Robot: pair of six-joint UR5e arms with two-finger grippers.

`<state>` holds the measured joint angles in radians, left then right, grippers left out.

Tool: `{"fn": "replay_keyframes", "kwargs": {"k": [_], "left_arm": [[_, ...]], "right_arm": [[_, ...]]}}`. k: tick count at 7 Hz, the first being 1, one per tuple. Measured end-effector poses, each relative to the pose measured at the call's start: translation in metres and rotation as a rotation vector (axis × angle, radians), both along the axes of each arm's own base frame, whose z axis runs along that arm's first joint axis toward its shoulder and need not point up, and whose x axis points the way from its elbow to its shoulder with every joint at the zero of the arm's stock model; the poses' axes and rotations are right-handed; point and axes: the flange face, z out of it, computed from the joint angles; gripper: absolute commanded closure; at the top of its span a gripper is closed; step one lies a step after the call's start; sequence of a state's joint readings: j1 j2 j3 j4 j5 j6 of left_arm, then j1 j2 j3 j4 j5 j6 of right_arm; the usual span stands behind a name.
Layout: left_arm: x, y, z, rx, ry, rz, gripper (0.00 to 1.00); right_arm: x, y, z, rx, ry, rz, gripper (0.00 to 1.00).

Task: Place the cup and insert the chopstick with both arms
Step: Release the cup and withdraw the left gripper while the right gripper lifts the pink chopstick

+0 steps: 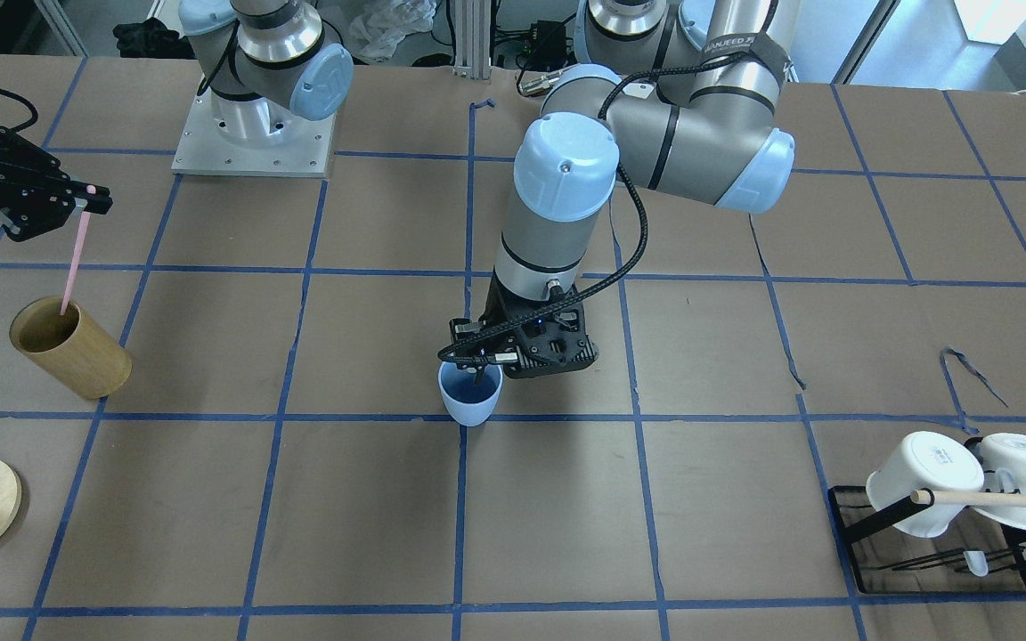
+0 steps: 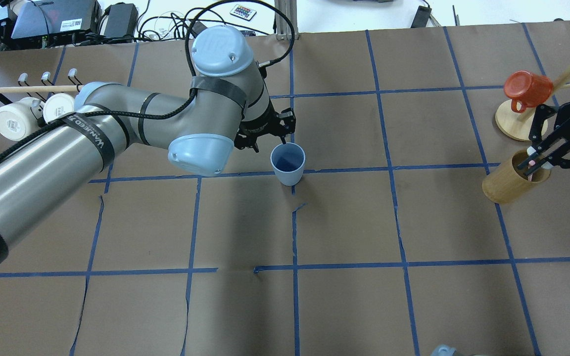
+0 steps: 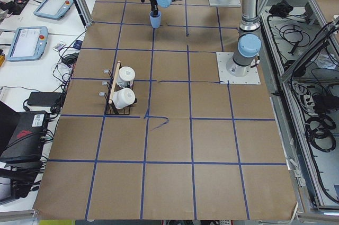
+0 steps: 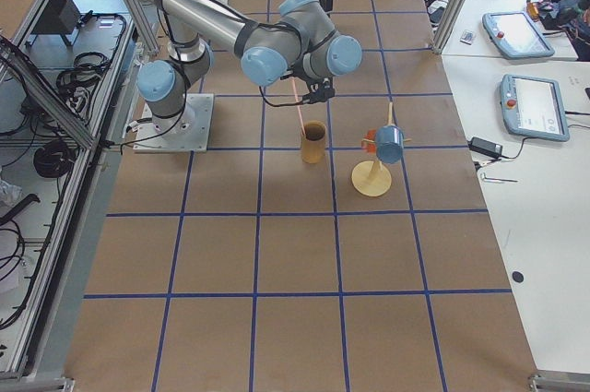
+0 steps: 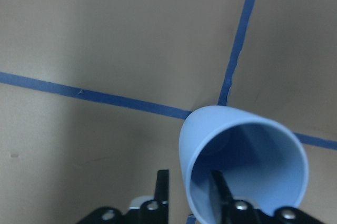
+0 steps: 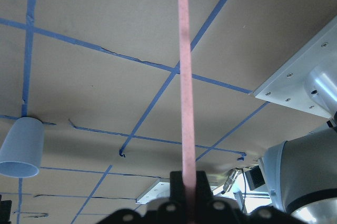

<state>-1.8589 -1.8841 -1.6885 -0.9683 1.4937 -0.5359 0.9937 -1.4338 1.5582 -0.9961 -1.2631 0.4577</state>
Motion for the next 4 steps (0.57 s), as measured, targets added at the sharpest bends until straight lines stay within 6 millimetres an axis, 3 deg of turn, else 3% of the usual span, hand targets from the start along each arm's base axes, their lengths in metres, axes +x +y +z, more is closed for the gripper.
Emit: {"fn": "replay_keyframes", "kwargs": {"k": [1, 3, 4], "left_arm": [[0.017, -0.006, 0.023, -0.021, -0.005, -0.012, 0.00], [0.093, -0.011, 0.066, -0.009, -0.085, -0.159, 0.00], [0.131, -0.008, 0.084, 0.009, -0.119, -0.191, 0.00]], "right_arm": [[0.003, -0.001, 0.020, 0.001, -0.010, -0.028, 0.94], [0.014, -0.004, 0.074, 0.014, -0.063, -0.099, 0.95], [0.026, -0.008, 0.088, 0.000, -0.111, -0.134, 0.95]]}}
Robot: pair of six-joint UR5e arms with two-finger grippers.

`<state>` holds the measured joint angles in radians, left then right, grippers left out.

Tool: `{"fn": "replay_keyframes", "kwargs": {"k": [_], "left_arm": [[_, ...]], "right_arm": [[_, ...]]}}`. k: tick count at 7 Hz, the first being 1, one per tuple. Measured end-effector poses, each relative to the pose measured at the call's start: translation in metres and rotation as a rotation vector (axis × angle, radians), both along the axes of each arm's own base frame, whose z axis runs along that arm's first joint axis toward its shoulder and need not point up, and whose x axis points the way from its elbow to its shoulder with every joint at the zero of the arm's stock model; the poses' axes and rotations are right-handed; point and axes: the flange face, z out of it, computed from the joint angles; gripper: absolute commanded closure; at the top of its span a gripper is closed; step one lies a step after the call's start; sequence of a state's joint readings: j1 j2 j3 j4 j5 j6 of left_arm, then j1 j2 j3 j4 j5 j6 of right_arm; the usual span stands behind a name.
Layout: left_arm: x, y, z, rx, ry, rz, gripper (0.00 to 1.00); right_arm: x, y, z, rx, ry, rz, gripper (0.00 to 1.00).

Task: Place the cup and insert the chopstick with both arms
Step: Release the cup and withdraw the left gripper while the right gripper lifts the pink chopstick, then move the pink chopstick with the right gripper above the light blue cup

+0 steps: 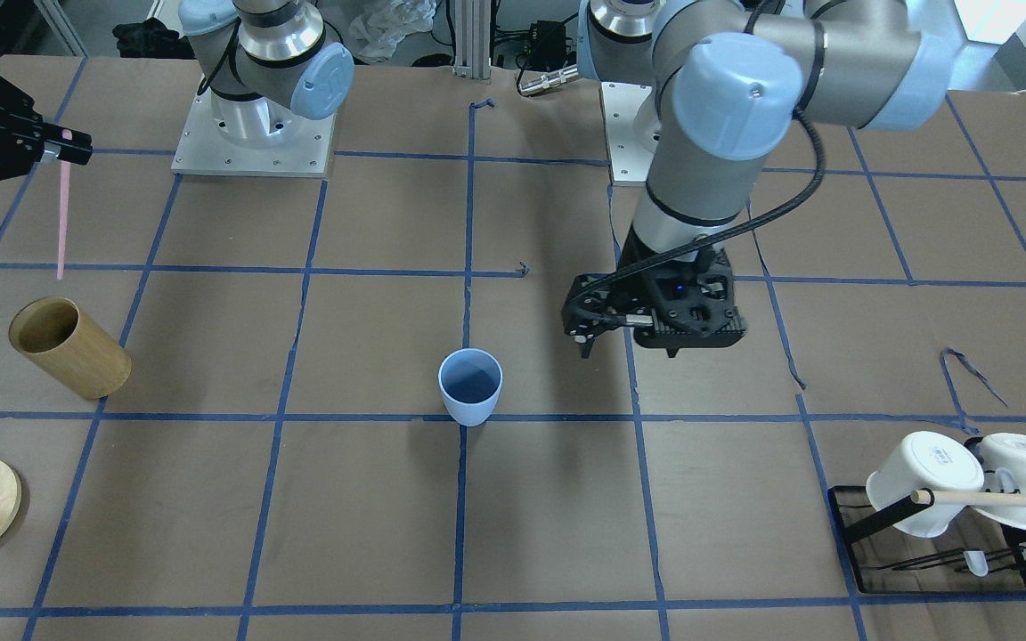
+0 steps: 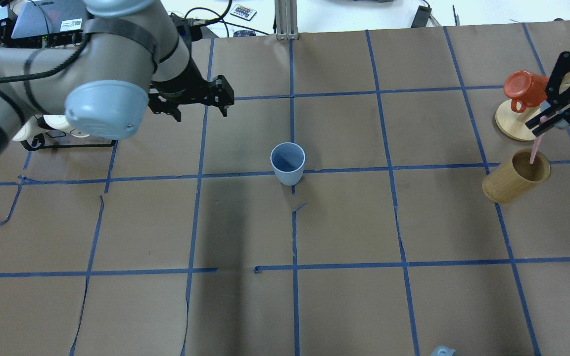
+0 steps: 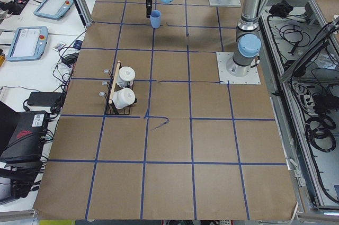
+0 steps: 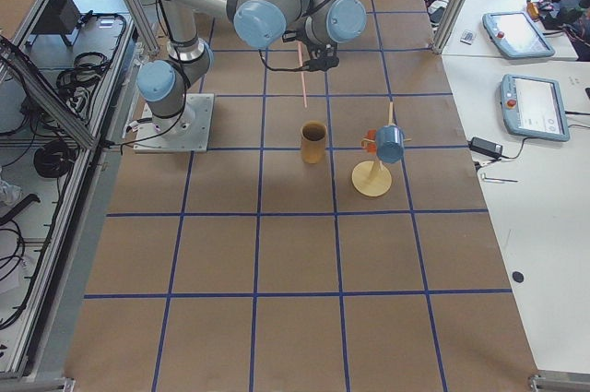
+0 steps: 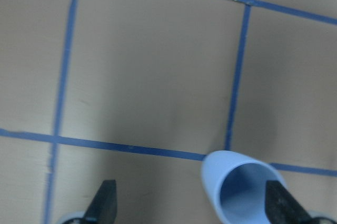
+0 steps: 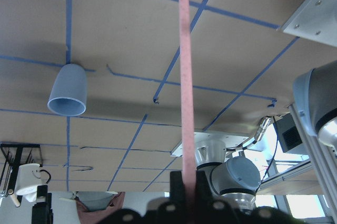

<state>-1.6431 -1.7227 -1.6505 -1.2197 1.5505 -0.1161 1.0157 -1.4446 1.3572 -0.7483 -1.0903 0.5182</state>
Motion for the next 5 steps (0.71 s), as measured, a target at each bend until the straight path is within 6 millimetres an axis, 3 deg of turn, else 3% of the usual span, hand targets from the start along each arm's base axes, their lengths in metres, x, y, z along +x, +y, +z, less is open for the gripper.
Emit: {"fn": "replay_keyframes", "kwargs": {"k": [1, 2, 4, 5], "left_arm": [[0.024, 0.008, 0.017, 0.016, -0.016, -0.002, 0.00], [0.032, 0.019, 0.031, 0.025, -0.021, -0.002, 0.00], [0.035, 0.040, 0.050, 0.045, -0.018, -0.002, 0.00], [0.035, 0.044, 0.053, 0.048, -0.018, 0.000, 0.00]], "right_arm": [[0.024, -0.009, 0.008, -0.018, -0.058, -0.041, 0.95], [0.056, -0.022, 0.013, -0.030, -0.124, -0.088, 0.95], [0.126, -0.052, 0.014, -0.056, -0.273, -0.167, 0.95], [0.152, -0.065, 0.006, -0.056, -0.348, -0.197, 0.95]]}}
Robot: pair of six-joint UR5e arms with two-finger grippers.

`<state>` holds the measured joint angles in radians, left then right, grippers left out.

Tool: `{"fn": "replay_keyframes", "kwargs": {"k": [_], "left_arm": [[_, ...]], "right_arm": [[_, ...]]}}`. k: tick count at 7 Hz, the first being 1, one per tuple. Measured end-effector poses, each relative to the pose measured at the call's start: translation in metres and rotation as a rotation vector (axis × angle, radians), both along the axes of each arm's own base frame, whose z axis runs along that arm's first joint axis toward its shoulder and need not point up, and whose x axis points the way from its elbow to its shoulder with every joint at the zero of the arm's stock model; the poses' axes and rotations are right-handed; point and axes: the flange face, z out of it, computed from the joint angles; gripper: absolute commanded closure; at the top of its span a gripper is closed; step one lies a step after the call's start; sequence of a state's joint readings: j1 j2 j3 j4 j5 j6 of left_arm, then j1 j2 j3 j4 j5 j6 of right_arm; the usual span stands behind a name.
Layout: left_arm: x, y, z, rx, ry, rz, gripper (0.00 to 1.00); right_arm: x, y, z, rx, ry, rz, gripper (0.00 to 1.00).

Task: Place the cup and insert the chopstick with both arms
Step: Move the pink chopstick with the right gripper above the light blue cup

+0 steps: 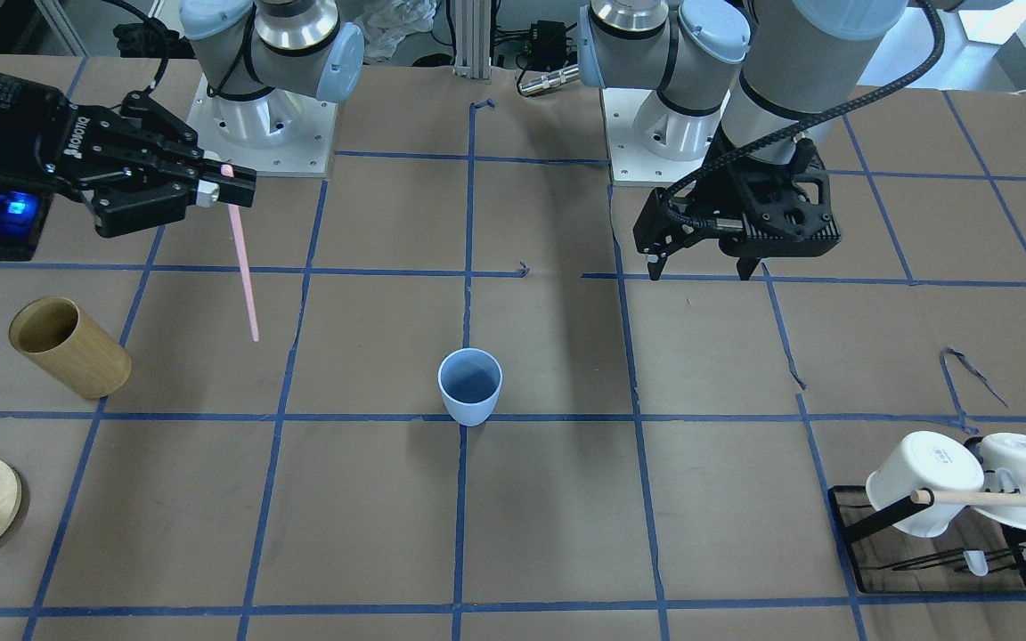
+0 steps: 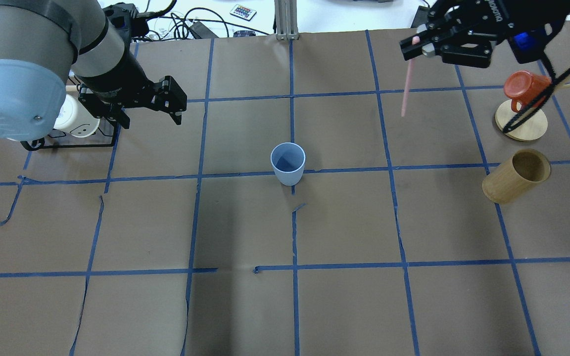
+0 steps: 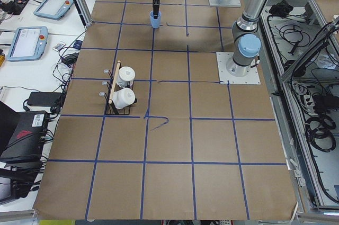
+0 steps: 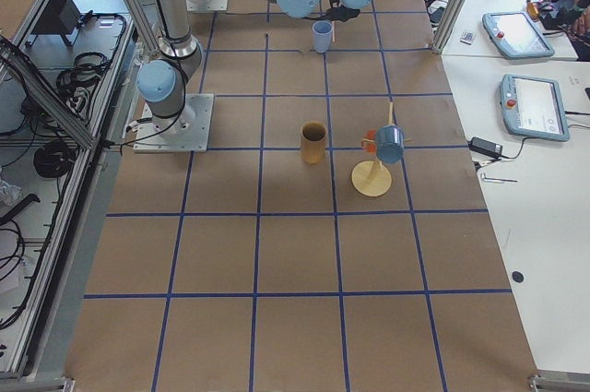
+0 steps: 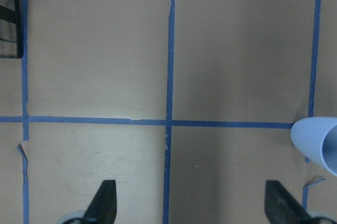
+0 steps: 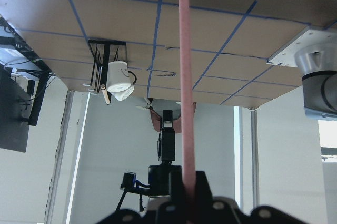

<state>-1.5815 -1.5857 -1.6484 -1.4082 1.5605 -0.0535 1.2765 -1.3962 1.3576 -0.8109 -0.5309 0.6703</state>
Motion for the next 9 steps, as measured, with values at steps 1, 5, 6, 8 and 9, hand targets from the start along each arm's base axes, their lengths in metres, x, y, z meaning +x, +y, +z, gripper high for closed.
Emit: {"fn": "replay_keyframes", "kwargs": {"k": [1, 5, 6, 8, 9], "left_arm": [[0.002, 0.001, 0.002, 0.000, -0.001, 0.003, 0.00], [0.006, 0.003, 0.009, -0.014, -0.005, 0.008, 0.00], [0.007, 0.004, 0.010, -0.013, -0.005, 0.008, 0.00], [0.006, 0.005, 0.011, -0.015, -0.005, 0.007, 0.00], [0.006, 0.006, 0.011, -0.014, -0.004, 0.007, 0.00]], "right_arm": [[0.019, -0.009, -0.012, -0.003, -0.069, -0.027, 0.95], [0.085, -0.024, -0.074, -0.045, -0.235, -0.068, 0.94], [0.102, -0.023, -0.087, -0.041, -0.250, -0.053, 0.94], [0.119, -0.019, -0.106, -0.015, -0.259, -0.031, 0.92], [0.126, -0.017, -0.113, -0.002, -0.261, -0.021, 0.92]]}}
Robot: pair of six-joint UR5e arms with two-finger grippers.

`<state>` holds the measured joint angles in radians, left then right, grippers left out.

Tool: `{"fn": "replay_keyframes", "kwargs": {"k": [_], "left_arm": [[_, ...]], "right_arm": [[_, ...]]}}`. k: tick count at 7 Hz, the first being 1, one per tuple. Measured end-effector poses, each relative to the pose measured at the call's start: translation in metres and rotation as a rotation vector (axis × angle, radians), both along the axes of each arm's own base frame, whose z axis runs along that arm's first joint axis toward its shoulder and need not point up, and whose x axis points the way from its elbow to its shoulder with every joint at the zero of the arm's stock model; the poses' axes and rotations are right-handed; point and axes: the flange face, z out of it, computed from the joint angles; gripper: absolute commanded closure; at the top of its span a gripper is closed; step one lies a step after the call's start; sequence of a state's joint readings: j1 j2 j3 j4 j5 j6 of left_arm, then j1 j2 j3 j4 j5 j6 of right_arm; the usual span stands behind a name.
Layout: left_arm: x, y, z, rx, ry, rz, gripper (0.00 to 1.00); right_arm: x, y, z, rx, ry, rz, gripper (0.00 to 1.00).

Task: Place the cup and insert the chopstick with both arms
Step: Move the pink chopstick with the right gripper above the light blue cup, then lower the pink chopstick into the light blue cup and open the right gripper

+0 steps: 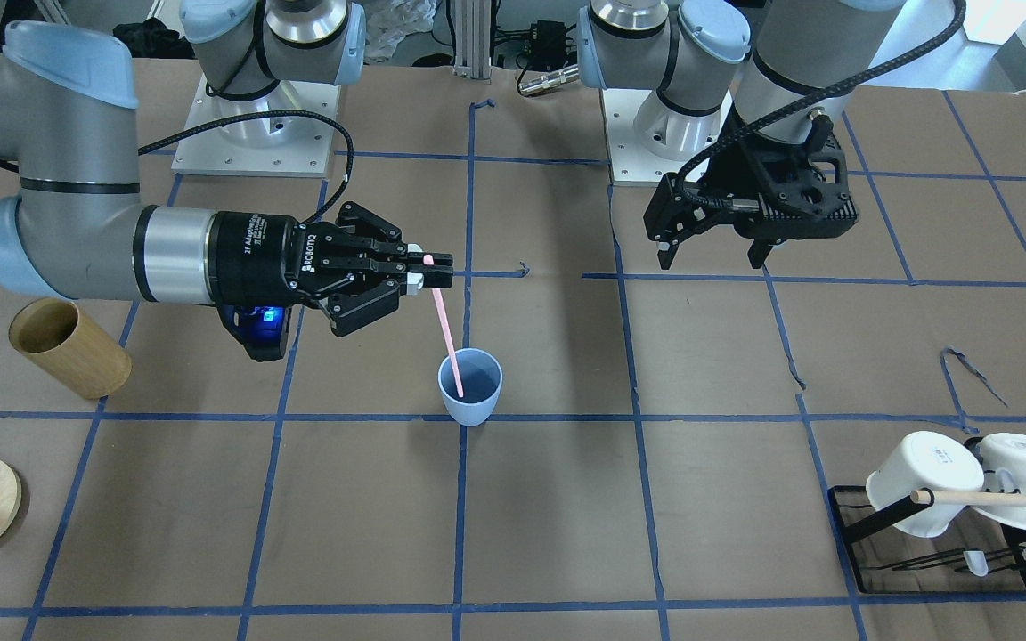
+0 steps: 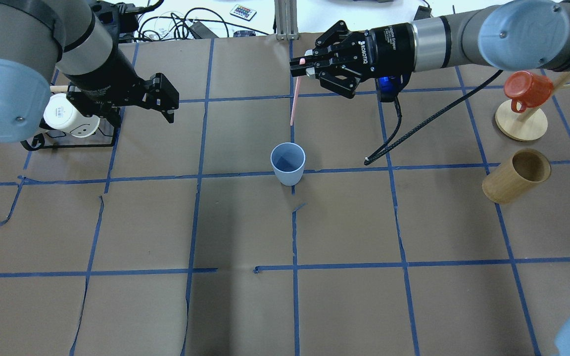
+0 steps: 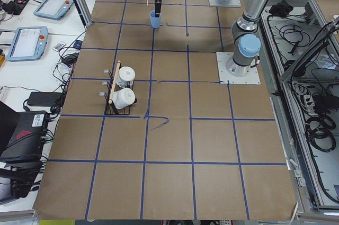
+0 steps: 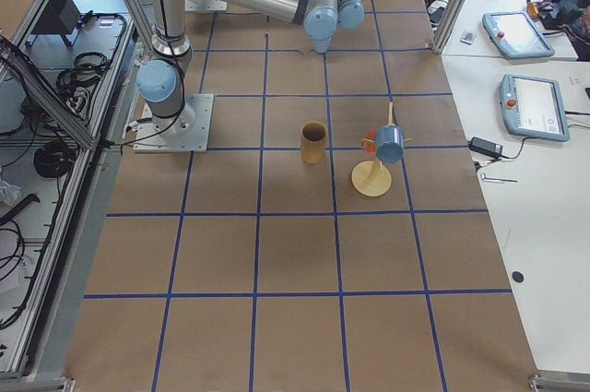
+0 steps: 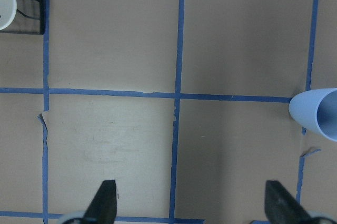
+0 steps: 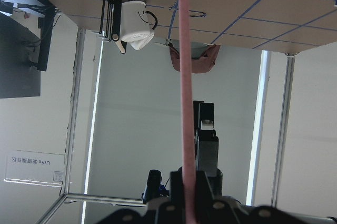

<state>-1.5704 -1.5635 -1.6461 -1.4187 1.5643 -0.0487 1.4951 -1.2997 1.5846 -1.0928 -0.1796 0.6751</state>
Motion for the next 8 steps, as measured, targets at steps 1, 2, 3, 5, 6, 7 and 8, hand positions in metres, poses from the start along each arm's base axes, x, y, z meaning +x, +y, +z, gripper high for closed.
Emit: {"fn": "replay_keyframes", "kwargs": {"k": [1, 2, 3, 5, 6, 7, 8], "left_arm": [[0.001, 0.000, 0.000, 0.000, 0.001, 0.001, 0.00], [0.001, -0.001, 0.000, -0.001, 0.002, 0.002, 0.00], [0.001, 0.000, 0.000, 0.001, 0.001, 0.001, 0.00], [0.001, 0.001, 0.001, -0.001, 0.001, 0.001, 0.00], [0.001, 0.004, 0.001, 0.002, 0.001, 0.001, 0.00], [0.002, 0.004, 0.002, 0.004, 0.001, 0.002, 0.00], [0.002, 0.005, 0.002, 0.004, 0.001, 0.003, 0.00]], "right_arm": [[0.004, 0.000, -0.005, 0.011, 0.000, 0.008, 0.92], [0.005, -0.001, -0.012, 0.023, 0.002, 0.013, 0.92], [0.005, -0.003, -0.021, 0.044, 0.008, 0.019, 0.92], [0.005, -0.003, -0.029, 0.092, 0.037, 0.041, 0.92], [0.005, -0.002, -0.030, 0.116, 0.046, 0.045, 0.91], [0.005, -0.002, -0.031, 0.134, 0.049, 0.045, 0.80], [0.005, -0.002, -0.031, 0.142, 0.050, 0.045, 0.40]]}}
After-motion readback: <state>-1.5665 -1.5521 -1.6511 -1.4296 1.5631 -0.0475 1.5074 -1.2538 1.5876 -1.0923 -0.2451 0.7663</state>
